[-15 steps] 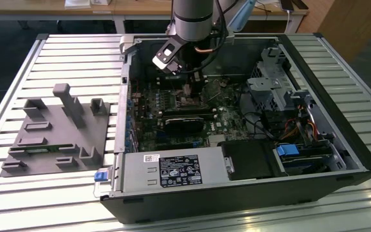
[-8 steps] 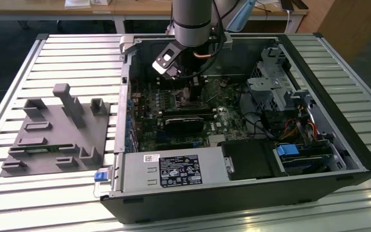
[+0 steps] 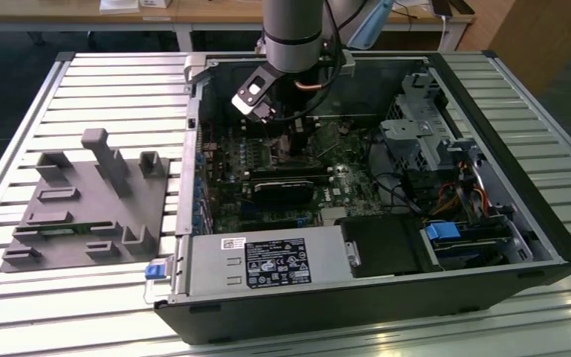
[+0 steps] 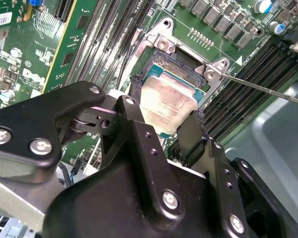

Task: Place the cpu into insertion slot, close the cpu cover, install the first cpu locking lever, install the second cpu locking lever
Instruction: 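Place the cpu into insertion slot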

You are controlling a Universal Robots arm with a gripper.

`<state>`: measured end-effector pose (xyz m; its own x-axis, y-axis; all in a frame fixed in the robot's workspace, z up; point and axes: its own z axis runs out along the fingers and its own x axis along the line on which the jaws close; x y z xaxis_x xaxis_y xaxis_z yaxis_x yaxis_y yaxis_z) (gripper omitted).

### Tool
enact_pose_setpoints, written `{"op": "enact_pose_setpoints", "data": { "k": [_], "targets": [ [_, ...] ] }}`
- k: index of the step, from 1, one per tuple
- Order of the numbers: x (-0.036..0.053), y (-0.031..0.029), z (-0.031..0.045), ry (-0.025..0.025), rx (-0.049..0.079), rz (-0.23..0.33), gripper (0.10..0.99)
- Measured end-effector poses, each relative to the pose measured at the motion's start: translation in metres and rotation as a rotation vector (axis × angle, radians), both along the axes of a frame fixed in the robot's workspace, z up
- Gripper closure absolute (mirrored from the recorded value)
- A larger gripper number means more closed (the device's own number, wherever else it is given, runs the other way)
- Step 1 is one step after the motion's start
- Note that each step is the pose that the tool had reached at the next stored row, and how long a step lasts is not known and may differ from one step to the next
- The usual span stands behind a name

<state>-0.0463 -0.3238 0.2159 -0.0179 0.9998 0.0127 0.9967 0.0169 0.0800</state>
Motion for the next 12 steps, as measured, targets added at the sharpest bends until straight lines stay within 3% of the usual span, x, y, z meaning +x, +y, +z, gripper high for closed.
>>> {"op": "enact_pose_setpoints", "data": {
  "k": [12],
  "targets": [
    [0.0002, 0.0, -0.0055, 0.0, 0.0, -0.004, 0.549]
  ]
}}
